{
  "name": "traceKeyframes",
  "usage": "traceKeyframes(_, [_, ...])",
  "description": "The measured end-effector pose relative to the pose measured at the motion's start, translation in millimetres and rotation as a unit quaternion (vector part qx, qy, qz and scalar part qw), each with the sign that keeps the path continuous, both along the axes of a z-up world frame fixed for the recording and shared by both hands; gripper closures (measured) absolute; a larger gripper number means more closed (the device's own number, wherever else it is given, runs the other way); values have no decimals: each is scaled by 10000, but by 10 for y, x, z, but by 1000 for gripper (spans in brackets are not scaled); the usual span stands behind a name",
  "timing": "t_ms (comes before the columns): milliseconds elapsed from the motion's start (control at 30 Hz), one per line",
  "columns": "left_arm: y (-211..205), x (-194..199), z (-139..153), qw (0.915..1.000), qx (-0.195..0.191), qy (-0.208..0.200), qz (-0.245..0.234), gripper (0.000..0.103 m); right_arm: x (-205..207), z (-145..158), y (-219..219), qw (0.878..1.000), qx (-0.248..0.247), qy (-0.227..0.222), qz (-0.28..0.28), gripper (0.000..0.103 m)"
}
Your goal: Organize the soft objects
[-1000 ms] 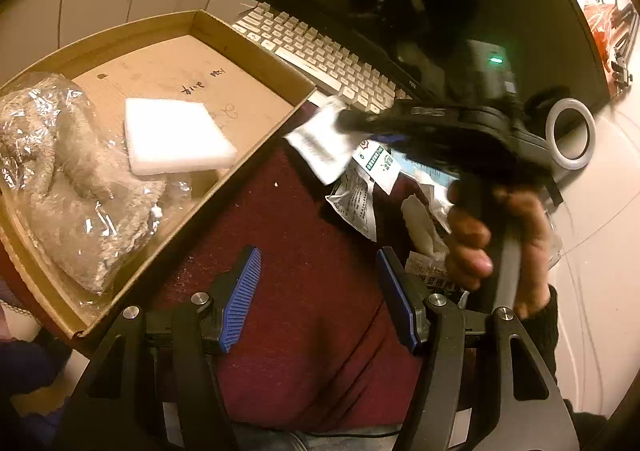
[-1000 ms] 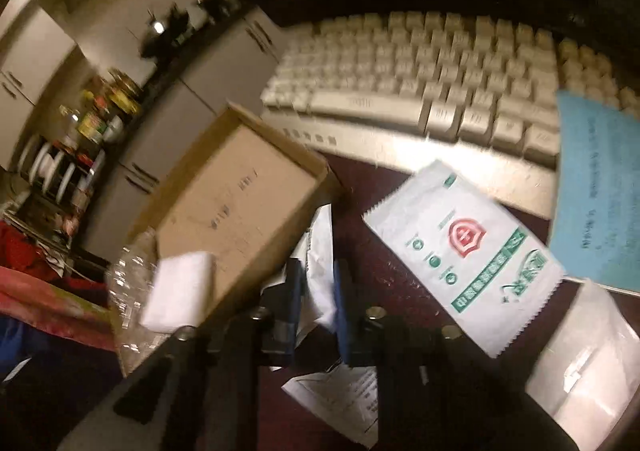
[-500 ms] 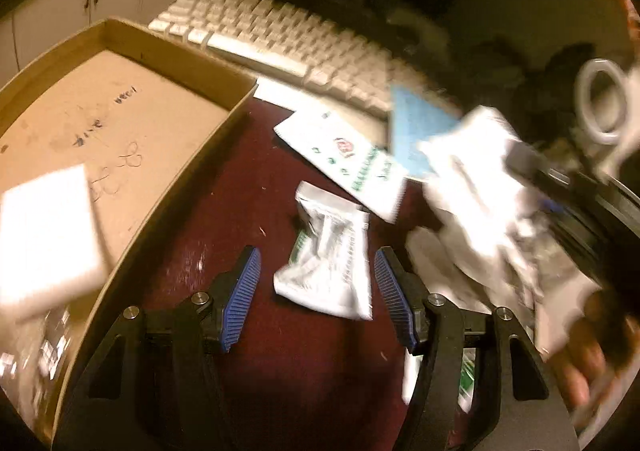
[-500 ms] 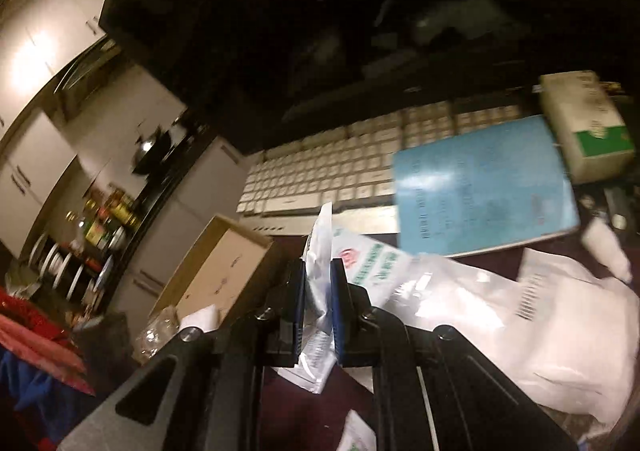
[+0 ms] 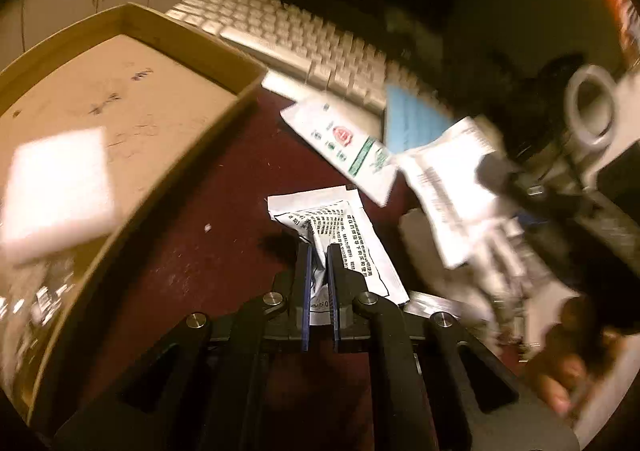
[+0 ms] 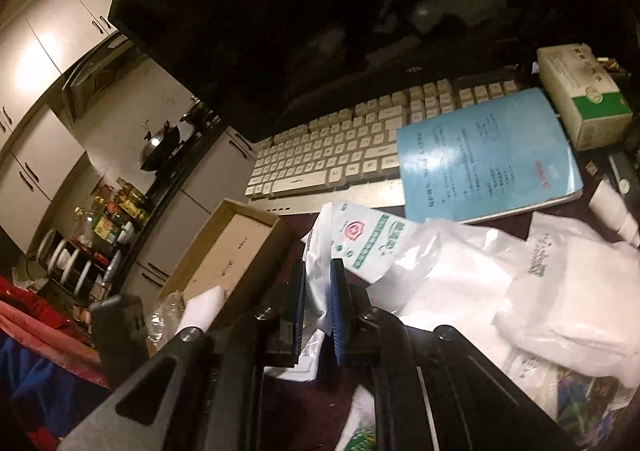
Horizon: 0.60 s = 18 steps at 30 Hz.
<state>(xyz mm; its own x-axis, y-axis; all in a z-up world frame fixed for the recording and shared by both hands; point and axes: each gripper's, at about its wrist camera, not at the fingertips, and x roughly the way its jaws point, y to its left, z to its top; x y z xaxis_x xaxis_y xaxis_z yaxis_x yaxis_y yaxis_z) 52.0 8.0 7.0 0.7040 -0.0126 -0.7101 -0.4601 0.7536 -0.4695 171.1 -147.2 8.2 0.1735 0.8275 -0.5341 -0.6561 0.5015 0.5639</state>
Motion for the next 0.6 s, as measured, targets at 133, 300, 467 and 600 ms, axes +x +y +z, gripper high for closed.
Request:
traceKeyframes(133, [94, -422, 225, 9988, -81, -336, 338, 97, -96, 64, 99, 9999, 83, -62, 134, 93])
traceKeyframes(300, [298, -975, 546, 9943, -19, -682, 824, 97, -267, 156, 424, 9982, 199, -69, 561, 93])
traceKeyframes(467, [564, -1247, 757, 9917, 299, -546, 1121, 97, -512, 224, 925, 9936, 187, -248, 1090, 93])
traceKeyframes(600, [527, -1288, 771, 9946, 554, -260, 839, 97, -622, 212, 1218, 9909, 144, -299, 1307, 93])
